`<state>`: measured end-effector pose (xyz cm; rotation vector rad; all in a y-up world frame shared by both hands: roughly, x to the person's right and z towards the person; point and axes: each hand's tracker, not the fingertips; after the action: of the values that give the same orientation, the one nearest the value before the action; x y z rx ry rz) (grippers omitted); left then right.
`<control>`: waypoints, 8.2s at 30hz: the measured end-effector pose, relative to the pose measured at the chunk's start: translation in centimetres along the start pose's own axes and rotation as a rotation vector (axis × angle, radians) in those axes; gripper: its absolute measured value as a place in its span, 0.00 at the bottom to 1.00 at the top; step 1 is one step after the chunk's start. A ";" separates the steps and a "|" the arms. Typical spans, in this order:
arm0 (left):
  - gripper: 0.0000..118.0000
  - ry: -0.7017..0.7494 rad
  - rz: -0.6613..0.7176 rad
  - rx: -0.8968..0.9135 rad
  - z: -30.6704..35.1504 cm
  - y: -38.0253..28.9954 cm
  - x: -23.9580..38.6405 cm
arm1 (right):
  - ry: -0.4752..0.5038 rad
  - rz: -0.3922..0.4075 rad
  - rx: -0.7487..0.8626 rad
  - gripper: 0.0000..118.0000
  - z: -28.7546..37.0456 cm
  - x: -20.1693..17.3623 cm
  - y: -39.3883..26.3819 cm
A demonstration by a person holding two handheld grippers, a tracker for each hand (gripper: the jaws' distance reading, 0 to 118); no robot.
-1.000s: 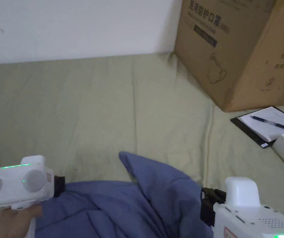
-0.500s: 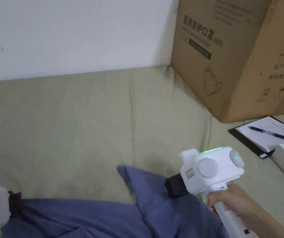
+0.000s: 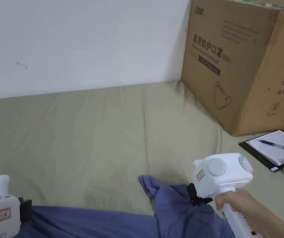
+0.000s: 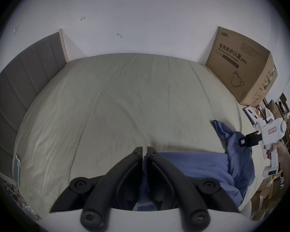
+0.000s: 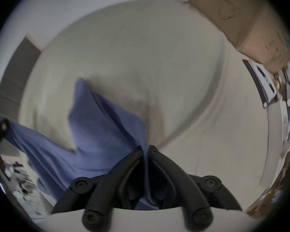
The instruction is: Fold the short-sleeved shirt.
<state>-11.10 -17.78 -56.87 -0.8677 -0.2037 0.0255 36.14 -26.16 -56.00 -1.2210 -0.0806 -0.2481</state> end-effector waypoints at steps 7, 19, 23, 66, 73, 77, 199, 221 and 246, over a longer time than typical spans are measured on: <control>0.01 0.039 0.014 0.170 7.9 3.4 -1.9 | 0.033 -0.066 0.315 0.01 16.9 1.1 0.4; 0.01 0.062 0.004 0.508 25.2 10.7 -2.1 | 0.129 -0.025 0.714 0.01 39.9 -1.1 -2.4; 0.01 0.084 -0.012 0.552 28.1 14.1 -1.8 | 0.134 -0.026 0.750 0.01 43.0 -1.8 -0.5; 0.01 0.338 -0.154 0.449 2.5 40.1 -1.4 | -0.018 -0.040 0.674 0.01 30.9 -7.8 30.9; 0.01 0.319 -0.111 0.197 -15.1 29.0 -3.1 | -0.013 -0.093 0.364 0.01 8.0 -6.3 30.0; 0.01 0.199 -0.018 -0.012 -22.0 20.9 -4.9 | -0.010 -0.138 0.203 0.01 -2.4 -5.5 25.1; 0.67 0.159 0.041 -0.258 -5.0 -8.4 -9.9 | -0.087 -0.277 0.229 0.19 2.3 0.2 -13.9; 0.11 0.060 0.160 -0.142 3.3 -15.8 -13.7 | -0.057 -0.183 0.341 0.00 7.7 -3.2 -25.6; 0.04 0.099 0.073 -0.203 -0.4 -12.8 -10.7 | -0.214 -0.055 0.163 0.84 -1.5 -1.4 -18.8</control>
<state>-22.27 -27.49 -49.16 -1.0756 -0.0824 0.0298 30.34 -33.38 -39.47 -1.0803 -0.3143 -0.1544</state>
